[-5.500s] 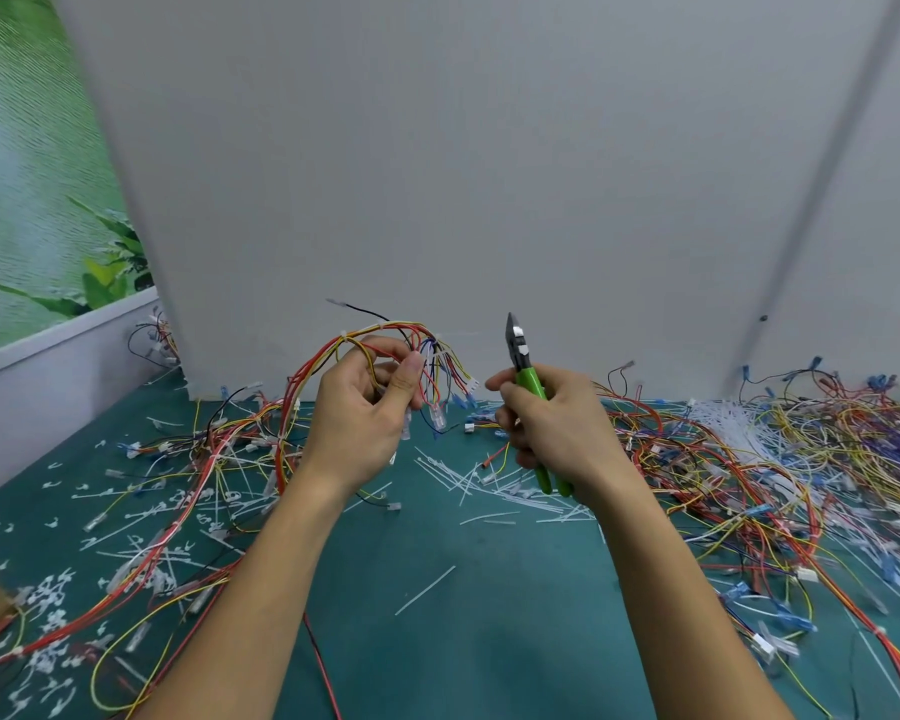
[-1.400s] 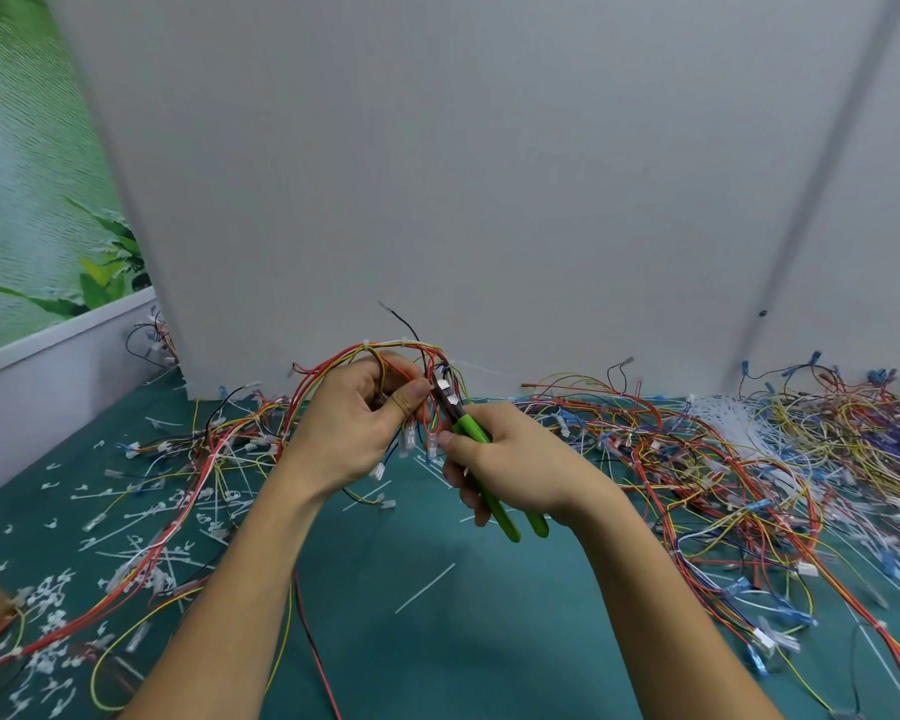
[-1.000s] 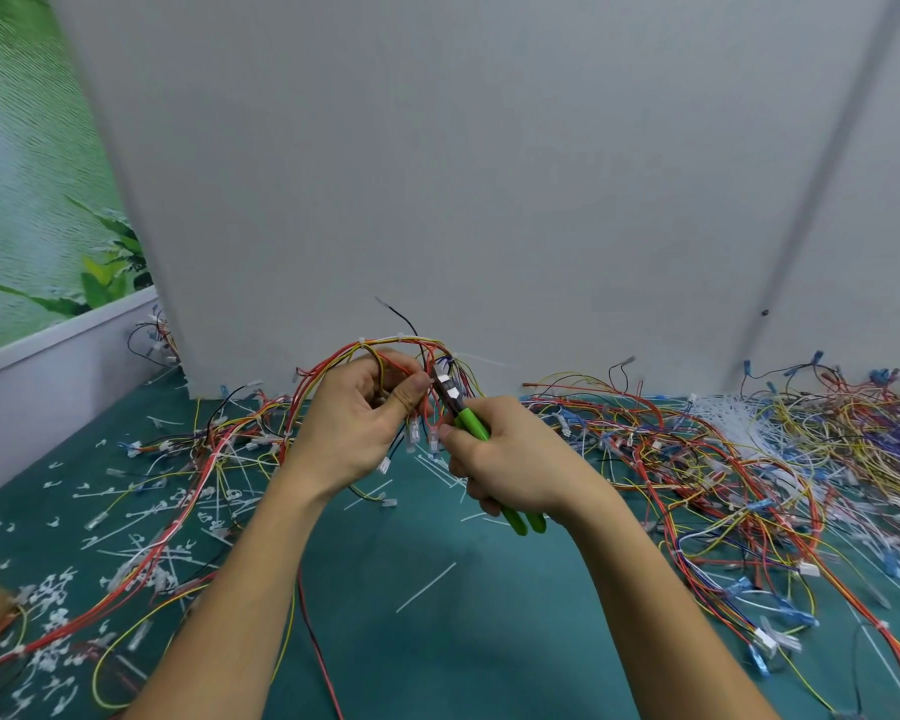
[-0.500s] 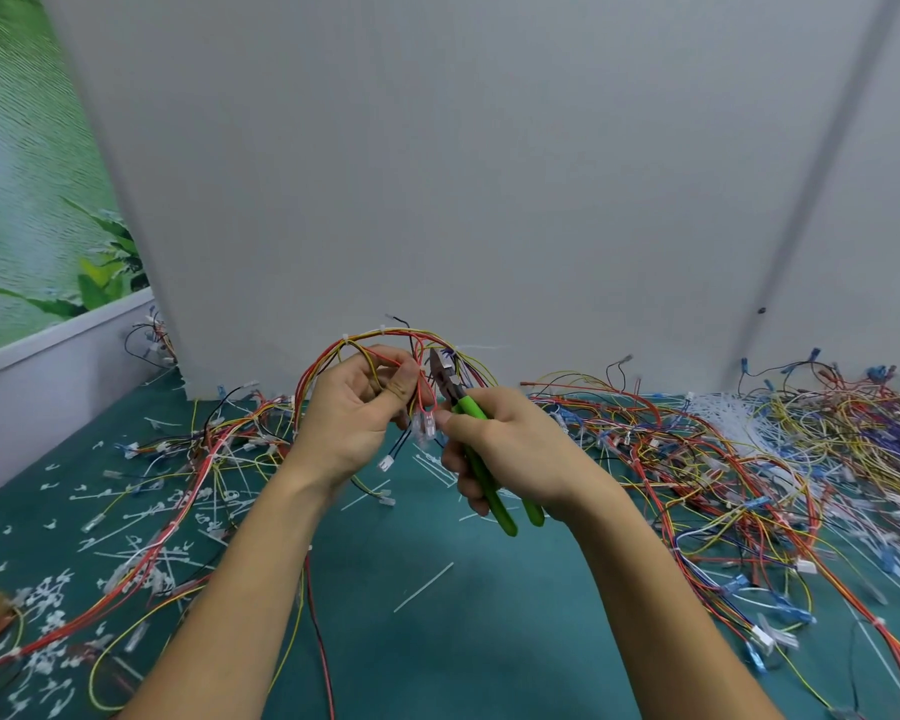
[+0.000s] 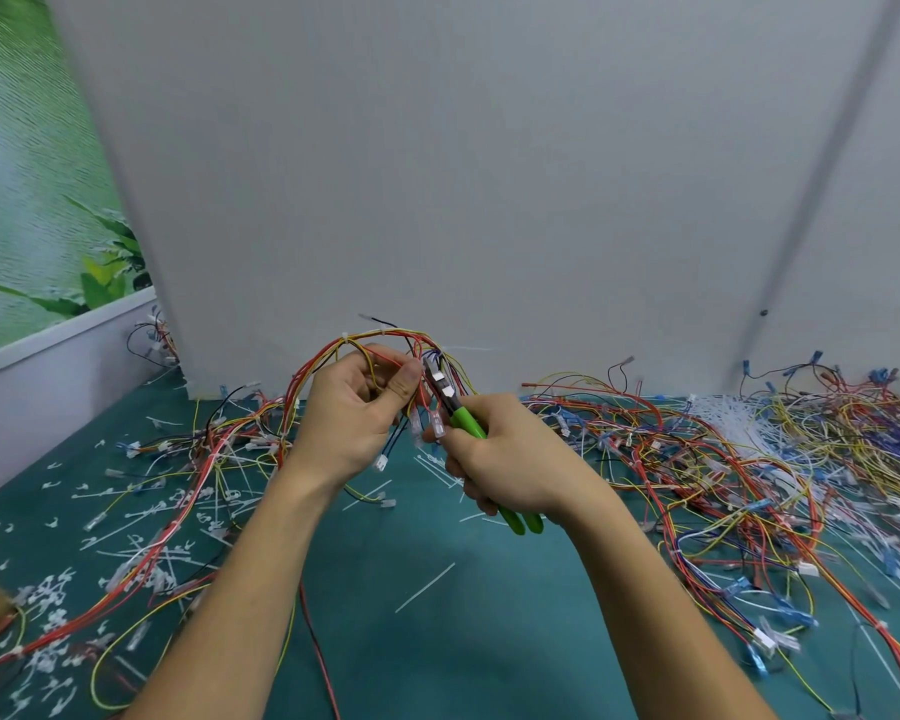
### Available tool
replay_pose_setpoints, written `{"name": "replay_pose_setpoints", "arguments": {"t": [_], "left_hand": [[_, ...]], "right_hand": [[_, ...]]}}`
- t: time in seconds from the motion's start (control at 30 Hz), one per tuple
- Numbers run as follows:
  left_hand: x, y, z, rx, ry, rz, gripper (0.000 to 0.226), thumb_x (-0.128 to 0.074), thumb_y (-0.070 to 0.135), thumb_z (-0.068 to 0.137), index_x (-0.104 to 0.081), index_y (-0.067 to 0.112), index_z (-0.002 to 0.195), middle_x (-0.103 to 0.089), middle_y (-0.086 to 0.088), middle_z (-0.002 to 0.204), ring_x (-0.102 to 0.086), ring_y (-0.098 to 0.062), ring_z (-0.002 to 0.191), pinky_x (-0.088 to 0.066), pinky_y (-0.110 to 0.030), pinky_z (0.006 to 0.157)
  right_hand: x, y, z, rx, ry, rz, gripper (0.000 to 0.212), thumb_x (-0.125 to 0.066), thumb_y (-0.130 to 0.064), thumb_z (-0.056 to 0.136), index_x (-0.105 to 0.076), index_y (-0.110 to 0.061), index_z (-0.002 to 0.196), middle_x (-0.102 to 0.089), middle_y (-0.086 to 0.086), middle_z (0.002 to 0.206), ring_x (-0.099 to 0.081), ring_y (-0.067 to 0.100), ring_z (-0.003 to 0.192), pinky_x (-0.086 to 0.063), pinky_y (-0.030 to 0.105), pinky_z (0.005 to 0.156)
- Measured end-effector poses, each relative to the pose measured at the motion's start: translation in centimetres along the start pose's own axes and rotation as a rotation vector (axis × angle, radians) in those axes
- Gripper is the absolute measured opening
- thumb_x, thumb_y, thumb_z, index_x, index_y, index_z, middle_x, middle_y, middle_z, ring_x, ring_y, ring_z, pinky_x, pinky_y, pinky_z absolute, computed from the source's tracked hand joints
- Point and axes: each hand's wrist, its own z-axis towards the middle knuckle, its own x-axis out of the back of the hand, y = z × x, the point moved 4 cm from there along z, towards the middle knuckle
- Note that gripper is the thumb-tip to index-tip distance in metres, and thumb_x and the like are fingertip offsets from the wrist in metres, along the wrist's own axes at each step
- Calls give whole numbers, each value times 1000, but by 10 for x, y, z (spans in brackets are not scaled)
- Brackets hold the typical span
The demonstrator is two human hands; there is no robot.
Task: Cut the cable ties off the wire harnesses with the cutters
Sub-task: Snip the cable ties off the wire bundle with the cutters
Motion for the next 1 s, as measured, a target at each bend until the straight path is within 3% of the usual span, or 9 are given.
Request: {"name": "replay_pose_setpoints", "arguments": {"t": [0.23, 0.37, 0.5, 0.67, 0.77, 0.83, 0.9, 1.0], "left_hand": [[0, 1, -1, -31, 10, 7, 4, -69, 39, 88, -72, 38, 86, -77, 6, 81, -70, -5, 69, -51, -13, 62], [-1, 2, -1, -41, 23, 15, 9, -68, 39, 88, -69, 31, 88, -75, 10, 78, -68, -2, 65, -50, -14, 60], [-4, 3, -2, -53, 28, 24, 11, -67, 37, 89, -68, 26, 90, -74, 12, 76, -65, 0, 62, -48, -12, 59], [-9, 2, -4, -42, 6, 2, 13, -65, 37, 90, -67, 24, 92, -75, 9, 77, -67, -3, 66, -49, -13, 61], [-13, 2, -5, -22, -43, -42, 13, -64, 33, 92, -65, 20, 93, -75, 4, 75, -68, -6, 67, -48, -14, 63], [-14, 1, -6, -5, -56, -58, 13, -63, 32, 93, -65, 19, 93, -74, 2, 75, -66, -10, 66, -48, -16, 62], [-14, 1, -6, 15, -47, -58, 16, -63, 34, 92, -65, 19, 94, -75, 2, 76, -62, -15, 65, -47, -22, 59], [-14, 3, -6, 31, -33, -75, 22, -62, 36, 91, -64, 15, 94, -75, 2, 76, -63, -10, 65, -49, -21, 60]], "right_hand": [[2, 3, 4, 35, 79, -104, 27, -53, -26, 104, -65, -2, 100, -52, 15, 71, -41, 23, 60, -39, 37, 60], [2, 3, 5, 47, 103, -100, 26, -54, -24, 104, -65, 0, 101, -52, 22, 73, -40, 24, 61, -39, 37, 59], [4, 4, 5, 37, 136, -33, 24, -55, -22, 102, -65, -2, 92, -48, 12, 68, -36, 20, 58, -35, 34, 57], [4, 6, 6, 16, 170, 32, 24, -54, -17, 98, -54, 1, 82, -48, 12, 66, -37, 20, 58, -37, 36, 56], [5, 7, 6, 3, 170, 143, 27, -54, -16, 100, -56, -12, 73, -48, 6, 61, -38, 19, 54, -36, 33, 53], [8, 8, 6, -16, 173, 239, 25, -54, -17, 102, -64, -18, 80, -50, 3, 60, -40, 17, 48, -37, 29, 48], [12, 7, 5, -12, 192, 338, 19, -54, -16, 104, -68, -12, 92, -48, 2, 59, -40, 15, 46, -37, 27, 48], [19, 7, 4, 17, 189, 401, 17, -53, -11, 104, -69, -5, 102, -48, 0, 58, -42, 18, 51, -39, 30, 49]]}}
